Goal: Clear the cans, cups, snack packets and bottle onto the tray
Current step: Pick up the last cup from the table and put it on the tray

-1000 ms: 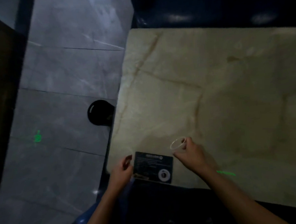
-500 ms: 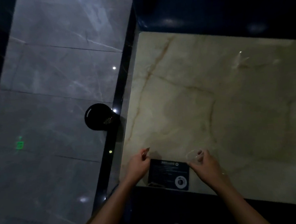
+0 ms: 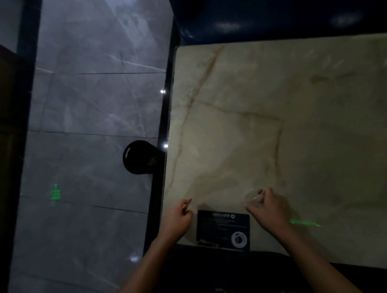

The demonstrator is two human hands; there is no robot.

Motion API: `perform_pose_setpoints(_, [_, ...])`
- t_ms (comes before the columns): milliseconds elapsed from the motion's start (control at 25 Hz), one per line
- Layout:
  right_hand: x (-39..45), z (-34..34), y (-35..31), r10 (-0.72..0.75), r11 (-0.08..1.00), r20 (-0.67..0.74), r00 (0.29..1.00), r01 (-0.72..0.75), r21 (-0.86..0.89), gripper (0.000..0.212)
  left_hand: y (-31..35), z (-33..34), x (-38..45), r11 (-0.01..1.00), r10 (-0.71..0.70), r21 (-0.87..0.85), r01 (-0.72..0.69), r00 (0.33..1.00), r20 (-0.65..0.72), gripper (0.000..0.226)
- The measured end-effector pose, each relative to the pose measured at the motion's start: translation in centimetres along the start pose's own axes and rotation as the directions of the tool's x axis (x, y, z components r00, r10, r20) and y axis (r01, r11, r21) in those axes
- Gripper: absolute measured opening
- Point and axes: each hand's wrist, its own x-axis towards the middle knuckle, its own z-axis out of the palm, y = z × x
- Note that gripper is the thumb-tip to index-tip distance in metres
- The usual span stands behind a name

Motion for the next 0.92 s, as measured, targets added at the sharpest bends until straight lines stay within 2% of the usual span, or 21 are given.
perform_pose_setpoints(160, [0.3, 3.5, -4.7, -0.032, 0.997, 0.079, 0.996, 0.026, 0.072, 0.048, -4.3, -4.1, 0.0, 0.999, -0.049, 0.005, 0.049, 0.997, -0.06, 0.036])
perform_pose_setpoints(320, [0.2, 9.3, -10.3, -0.088, 0.996, 0.107, 0.99, 0.085, 0.03, 0.05, -9.6, -8.5, 1.5, 0.996, -0.047, -0.076, 0.036, 0.989, -0.138, 0.037])
perform_pose_setpoints(400, [0.0, 12.5, -12.7, -0.06, 0.997, 0.082, 0.995, 0.056, 0.049, 0.05, -12.2, -10.4, 2.8, 0.997, -0.021, -0.081, 0.015, 0.997, -0.077, 0.037])
perform_pose_setpoints(560, [-1.8, 15.8, -14.0, 0.064, 0.993, 0.034, 0.997, -0.067, 0.101, 0.049, -14.0, -12.9, 5.3, 0.998, 0.064, 0.021, -0.065, 0.996, 0.058, 0.035])
perform_pose_setpoints(800, [-5.8, 16.0, -11.7, 0.239, 0.956, -0.119, 0.964, -0.213, 0.202, 0.046, -11.9, -14.4, 8.4, 0.974, 0.21, 0.039, -0.224, 0.952, 0.221, 0.039])
perform_pose_setpoints(920, [-5.9, 16.2, -11.2, 0.274, 0.945, -0.154, 0.949, -0.235, 0.229, 0.045, -10.6, -15.5, 9.4, 0.961, 0.234, 0.09, -0.262, 0.941, 0.243, 0.038])
